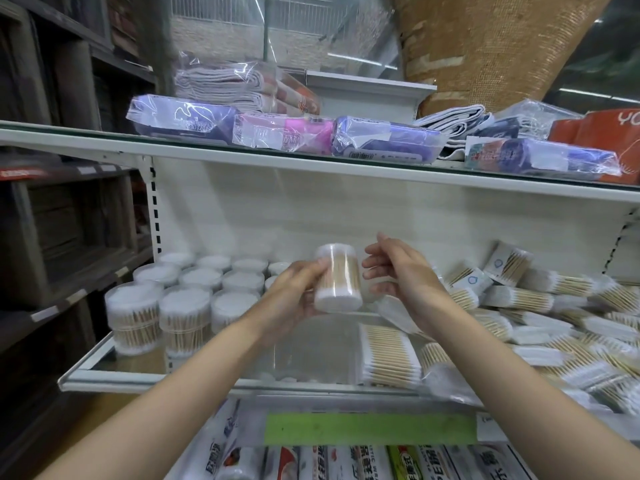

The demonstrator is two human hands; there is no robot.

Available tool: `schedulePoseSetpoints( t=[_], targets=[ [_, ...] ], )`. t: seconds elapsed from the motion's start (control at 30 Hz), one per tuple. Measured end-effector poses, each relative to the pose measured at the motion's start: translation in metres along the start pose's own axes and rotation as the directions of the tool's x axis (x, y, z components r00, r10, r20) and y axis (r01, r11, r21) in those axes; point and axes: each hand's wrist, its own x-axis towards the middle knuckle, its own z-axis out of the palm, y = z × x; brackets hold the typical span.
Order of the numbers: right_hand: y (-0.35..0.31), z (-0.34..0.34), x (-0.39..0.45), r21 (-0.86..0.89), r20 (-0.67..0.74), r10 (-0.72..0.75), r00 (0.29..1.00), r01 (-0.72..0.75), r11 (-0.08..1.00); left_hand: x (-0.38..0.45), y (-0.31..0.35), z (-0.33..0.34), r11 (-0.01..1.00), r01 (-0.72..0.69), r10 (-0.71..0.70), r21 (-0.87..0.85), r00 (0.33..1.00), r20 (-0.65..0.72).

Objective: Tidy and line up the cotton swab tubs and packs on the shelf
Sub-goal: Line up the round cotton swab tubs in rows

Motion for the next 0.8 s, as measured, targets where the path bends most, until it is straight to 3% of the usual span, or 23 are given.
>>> schedulePoseSetpoints(
  t=[0.07, 0.13, 0.37, 0.43, 0.53, 0.67, 0.8],
  targets=[
    [0.000, -0.002, -0.001, -0.003, 0.016, -0.001, 1.000, 0.001, 1.000, -0.001, 0.000, -0.004, 0.968, 0.084, -0.063, -0.237, 0.994, 0.094],
    [0.001, -0.002, -0.001, -0.012, 0.038, -0.001, 0.999, 0.002, 1.000, -0.002, 0.000, -0.007, 0.942, 0.116, -0.080, -0.316, 0.989, 0.124],
    [0.005, 0.000, -0.001, -0.045, 0.121, -0.033, 0.992, 0.038, 0.998, 0.000, 0.000, -0.015, 0.969, 0.084, -0.047, -0.232, 0.987, 0.157],
    [0.006, 0.001, -0.001, -0.057, 0.166, -0.056, 0.985, 0.066, 0.996, 0.000, 0.001, -0.019, 0.991, -0.042, 0.059, -0.124, 0.989, 0.138],
    [0.007, 0.000, -0.002, -0.065, 0.240, -0.097, 0.966, 0.116, 0.991, -0.006, 0.008, -0.024, 0.931, -0.231, 0.219, 0.281, 0.973, 0.076],
    [0.009, 0.008, -0.001, -0.198, 0.285, -0.096, 0.954, 0.157, 0.968, -0.009, 0.018, -0.017, 0.722, -0.243, 0.418, 0.648, 0.899, -0.128],
    [0.010, 0.030, -0.002, -0.230, 0.287, -0.101, 0.953, 0.171, 0.958, -0.010, 0.018, -0.015, 0.516, -0.178, 0.505, 0.838, 0.853, -0.130]
  ],
)
